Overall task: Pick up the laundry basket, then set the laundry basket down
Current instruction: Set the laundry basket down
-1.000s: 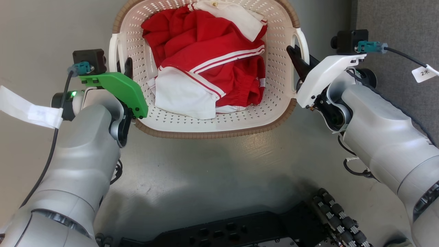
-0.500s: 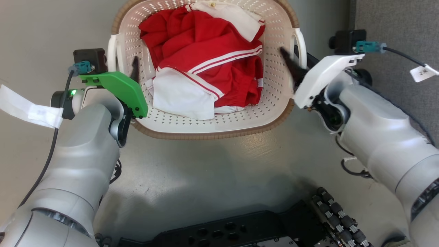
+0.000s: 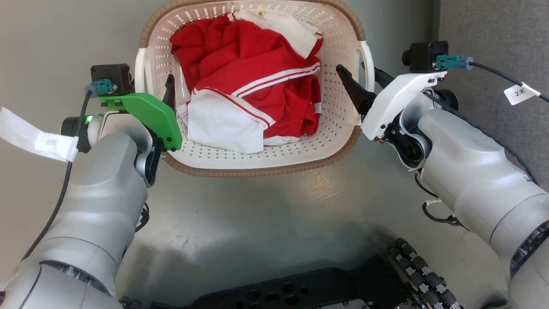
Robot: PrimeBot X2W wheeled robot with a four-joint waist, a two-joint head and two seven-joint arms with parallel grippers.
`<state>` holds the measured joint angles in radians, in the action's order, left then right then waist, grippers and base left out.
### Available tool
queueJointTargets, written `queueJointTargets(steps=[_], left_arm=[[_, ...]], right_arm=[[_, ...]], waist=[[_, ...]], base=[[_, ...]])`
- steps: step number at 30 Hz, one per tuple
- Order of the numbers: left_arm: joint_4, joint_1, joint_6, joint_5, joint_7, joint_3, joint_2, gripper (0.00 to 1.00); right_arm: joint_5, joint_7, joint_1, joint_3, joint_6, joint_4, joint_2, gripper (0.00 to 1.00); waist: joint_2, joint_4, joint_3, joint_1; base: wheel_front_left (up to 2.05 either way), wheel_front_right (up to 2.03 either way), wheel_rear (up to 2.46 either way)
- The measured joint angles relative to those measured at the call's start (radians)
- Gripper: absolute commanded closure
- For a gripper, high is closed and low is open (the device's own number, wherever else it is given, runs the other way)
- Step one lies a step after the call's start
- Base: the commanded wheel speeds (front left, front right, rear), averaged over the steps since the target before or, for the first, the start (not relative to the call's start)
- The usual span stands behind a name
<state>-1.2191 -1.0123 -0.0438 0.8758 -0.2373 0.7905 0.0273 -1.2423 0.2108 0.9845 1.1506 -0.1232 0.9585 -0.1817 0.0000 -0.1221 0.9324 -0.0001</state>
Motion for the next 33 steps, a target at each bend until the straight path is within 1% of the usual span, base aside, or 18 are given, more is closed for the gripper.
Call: queueJointTargets(steps=[7, 15, 20, 28, 33], left_arm=[[-0.007, 0.004, 0.000, 0.001, -0.001, 0.004, 0.000, 0.00], [-0.021, 0.031, -0.009, 0.006, -0.002, 0.006, 0.000, 0.00], [-0.019, 0.064, -0.016, 0.026, -0.003, 0.006, 0.000, 0.00], [0.006, 0.098, -0.028, 0.026, -0.006, 0.017, 0.000, 0.00], [0.029, 0.107, -0.037, 0.027, -0.012, 0.001, 0.000, 0.00]], right_arm=[[-0.014, 0.000, -0.001, 0.006, 0.000, 0.015, 0.003, 0.00], [-0.033, 0.009, -0.021, 0.015, 0.000, 0.033, 0.013, 0.00], [-0.035, 0.018, -0.051, 0.018, 0.000, 0.036, 0.011, 0.00], [-0.037, 0.028, -0.076, 0.021, 0.000, 0.029, -0.009, 0.00], [-0.035, 0.036, -0.100, 0.021, 0.000, 0.019, -0.017, 0.00]], waist=[[0.0000, -0.004, -0.030, 0.0000], [0.0000, -0.009, -0.095, 0.0000], [0.0000, -0.010, -0.153, 0.0000], [0.0000, -0.007, -0.259, 0.0000], [0.0000, -0.002, -0.329, 0.0000]], base=[[0.00, 0.00, 0.00], [0.00, 0.00, 0.00], [0.00, 0.00, 0.00], [0.00, 0.00, 0.00], [0.00, 0.00, 0.00]])
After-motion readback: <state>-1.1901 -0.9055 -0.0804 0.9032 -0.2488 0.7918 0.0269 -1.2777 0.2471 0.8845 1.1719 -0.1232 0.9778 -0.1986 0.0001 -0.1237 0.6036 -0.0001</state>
